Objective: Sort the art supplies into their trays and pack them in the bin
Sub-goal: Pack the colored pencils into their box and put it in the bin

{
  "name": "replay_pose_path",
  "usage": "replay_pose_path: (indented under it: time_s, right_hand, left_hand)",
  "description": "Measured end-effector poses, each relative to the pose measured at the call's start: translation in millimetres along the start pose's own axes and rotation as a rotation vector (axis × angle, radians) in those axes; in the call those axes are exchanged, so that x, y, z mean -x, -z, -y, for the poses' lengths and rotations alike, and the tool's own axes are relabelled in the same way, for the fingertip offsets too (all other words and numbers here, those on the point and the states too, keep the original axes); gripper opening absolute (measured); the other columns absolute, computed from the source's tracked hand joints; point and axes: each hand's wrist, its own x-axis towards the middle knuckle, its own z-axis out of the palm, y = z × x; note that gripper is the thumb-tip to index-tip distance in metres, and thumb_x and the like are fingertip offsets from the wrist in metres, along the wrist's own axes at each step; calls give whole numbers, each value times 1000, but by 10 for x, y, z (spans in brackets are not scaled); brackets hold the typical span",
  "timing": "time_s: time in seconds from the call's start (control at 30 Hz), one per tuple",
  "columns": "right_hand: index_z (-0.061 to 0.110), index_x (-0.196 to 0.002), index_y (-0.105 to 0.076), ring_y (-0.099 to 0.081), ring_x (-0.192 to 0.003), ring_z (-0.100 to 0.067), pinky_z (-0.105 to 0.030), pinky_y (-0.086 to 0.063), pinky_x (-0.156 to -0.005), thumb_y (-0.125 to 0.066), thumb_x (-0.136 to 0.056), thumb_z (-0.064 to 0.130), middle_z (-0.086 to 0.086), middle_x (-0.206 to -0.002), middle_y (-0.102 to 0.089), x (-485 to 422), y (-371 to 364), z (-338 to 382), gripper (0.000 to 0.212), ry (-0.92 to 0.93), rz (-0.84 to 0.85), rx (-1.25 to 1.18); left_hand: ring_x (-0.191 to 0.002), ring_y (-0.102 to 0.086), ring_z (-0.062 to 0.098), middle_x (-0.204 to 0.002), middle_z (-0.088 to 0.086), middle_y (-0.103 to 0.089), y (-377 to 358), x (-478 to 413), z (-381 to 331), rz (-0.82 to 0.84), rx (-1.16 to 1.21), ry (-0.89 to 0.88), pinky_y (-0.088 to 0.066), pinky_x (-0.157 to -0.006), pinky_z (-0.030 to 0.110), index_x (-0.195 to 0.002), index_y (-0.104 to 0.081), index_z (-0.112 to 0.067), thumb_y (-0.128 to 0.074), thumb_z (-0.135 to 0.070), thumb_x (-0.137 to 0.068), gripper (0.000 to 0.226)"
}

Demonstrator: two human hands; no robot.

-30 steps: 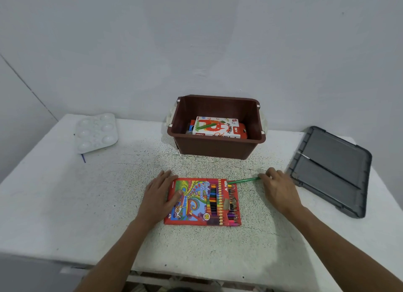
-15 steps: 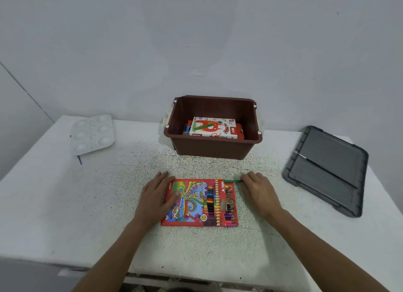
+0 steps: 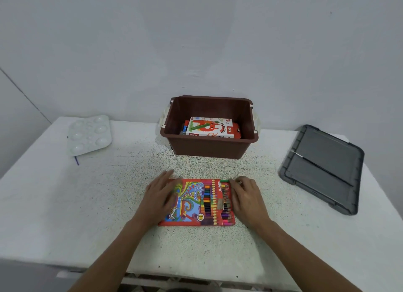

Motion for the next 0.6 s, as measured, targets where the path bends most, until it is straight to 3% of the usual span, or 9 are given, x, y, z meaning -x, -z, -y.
replay_pose_path:
  time_s: [0.13, 0.2, 0.33, 0.6]
  right_hand:
    - [8, -125, -63, -51, -98, -18, -36, -51, -83, -37, -99, 30, -3, -119, -61, 11, 16, 92, 43, 80, 43, 12]
    - [8, -128, -62, -53, -102, -18, -35, -49, -90, -35, -100, 29, -4, -124, -63, 40, 23, 125, 44, 96, 53, -14]
    - [8, -138, -55, -47, -117, -16, -25, -35, -105, -26, -104, 34, -4, -136, -58, 79, 35, 109, 51, 13, 81, -95]
    - [18, -147, -44, -35, -140, -24, -44, -36, -112, -15, -104, 51, -1, -155, -38, 74, -30, 90, 61, 3, 239, 35]
  left_hand:
    - [-150, -16, 17, -162, -5, -23, -98, -29, -160, 134, -158, -246, -15, -121, 39, -152, -31, -28, -28, -50, -103, 55]
    - [-151, -11, 17, -163, -6, -17, -129, -22, -193, 178, -192, -255, -5, -121, 37, -155, -24, -27, -31, -48, -103, 57]
    - [-152, 1, 16, -165, -5, -5, -101, -15, -183, 245, -248, -245, -2, -121, 39, -157, -7, -30, -19, -53, -104, 59]
    - [-152, -7, 23, -165, 0, -9, -69, -15, -212, 262, -314, -277, -9, -118, 44, -158, -11, -27, -18, -51, -105, 58]
